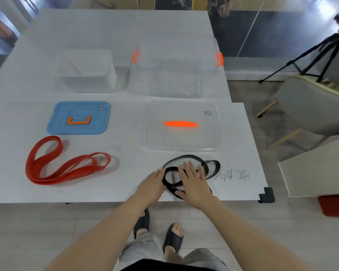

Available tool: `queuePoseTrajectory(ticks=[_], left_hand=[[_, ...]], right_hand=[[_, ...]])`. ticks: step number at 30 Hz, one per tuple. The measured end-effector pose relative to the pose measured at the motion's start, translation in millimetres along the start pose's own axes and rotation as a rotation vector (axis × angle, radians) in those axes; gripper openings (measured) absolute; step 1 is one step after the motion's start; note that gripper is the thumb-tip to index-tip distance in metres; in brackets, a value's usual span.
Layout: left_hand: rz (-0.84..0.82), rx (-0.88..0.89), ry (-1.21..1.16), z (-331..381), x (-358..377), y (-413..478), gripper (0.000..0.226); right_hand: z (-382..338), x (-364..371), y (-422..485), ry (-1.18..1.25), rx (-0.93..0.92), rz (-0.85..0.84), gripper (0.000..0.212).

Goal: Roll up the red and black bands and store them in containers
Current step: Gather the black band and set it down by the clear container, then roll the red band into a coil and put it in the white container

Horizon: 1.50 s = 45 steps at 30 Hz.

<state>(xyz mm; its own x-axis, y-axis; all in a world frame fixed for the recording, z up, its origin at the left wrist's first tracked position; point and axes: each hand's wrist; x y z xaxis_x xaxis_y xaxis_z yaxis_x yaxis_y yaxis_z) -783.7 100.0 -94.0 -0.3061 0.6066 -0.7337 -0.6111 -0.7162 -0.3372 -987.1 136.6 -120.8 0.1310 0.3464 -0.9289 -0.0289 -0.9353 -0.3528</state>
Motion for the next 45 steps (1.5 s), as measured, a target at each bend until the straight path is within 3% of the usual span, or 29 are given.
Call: queuePoseTrajectory(ticks=[7, 12, 21, 27, 34, 37, 41, 45], left_hand=[[0.032, -0.037, 0.034, 3, -17, -18, 0.059], [0.119, -0.088, 0.217, -10, -29, -46, 0.058], [0.337, -0.212, 0.260, -75, -78, -120, 0.049], [0.365, -0.245, 0.195, -157, -124, -181, 0.052], [0.295, -0.216, 0.192, -257, -157, -248, 0.048], [0.234, -0.200, 0.179, -292, -166, -262, 0.048], [0.146, -0.139, 0.162, -314, -169, -263, 0.052], [0.086, -0.109, 0.170, -319, -170, -254, 0.054]], right_hand=[[-17, -24, -5, 0.086, 0.027, -0.013, 0.067], [-45, -38, -6, 0.117, -0.013, 0.118, 0.046], [-155, -57, 10, 0.157, -0.077, 0.216, 0.043], [-268, -62, 25, 0.134, -0.129, 0.167, 0.045], [-382, -50, 33, 0.120, -0.060, 0.146, 0.044], [-398, -43, 36, 0.119, 0.041, 0.144, 0.049], [-384, -34, 41, 0.068, 0.210, 0.058, 0.074], [-370, -25, 51, -0.023, 0.254, -0.042, 0.089]])
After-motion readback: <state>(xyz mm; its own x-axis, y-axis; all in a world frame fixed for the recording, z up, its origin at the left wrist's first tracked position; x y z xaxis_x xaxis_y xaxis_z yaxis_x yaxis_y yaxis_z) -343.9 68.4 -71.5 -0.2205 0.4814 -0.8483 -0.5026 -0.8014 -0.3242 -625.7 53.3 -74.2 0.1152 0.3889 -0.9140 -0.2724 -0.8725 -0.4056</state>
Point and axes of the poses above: each hand's wrist, its own y-axis towards the middle knuckle, its own x-axis out of the palm, z = x × y, and after that the axes turned 15 degrees about x, right-handed
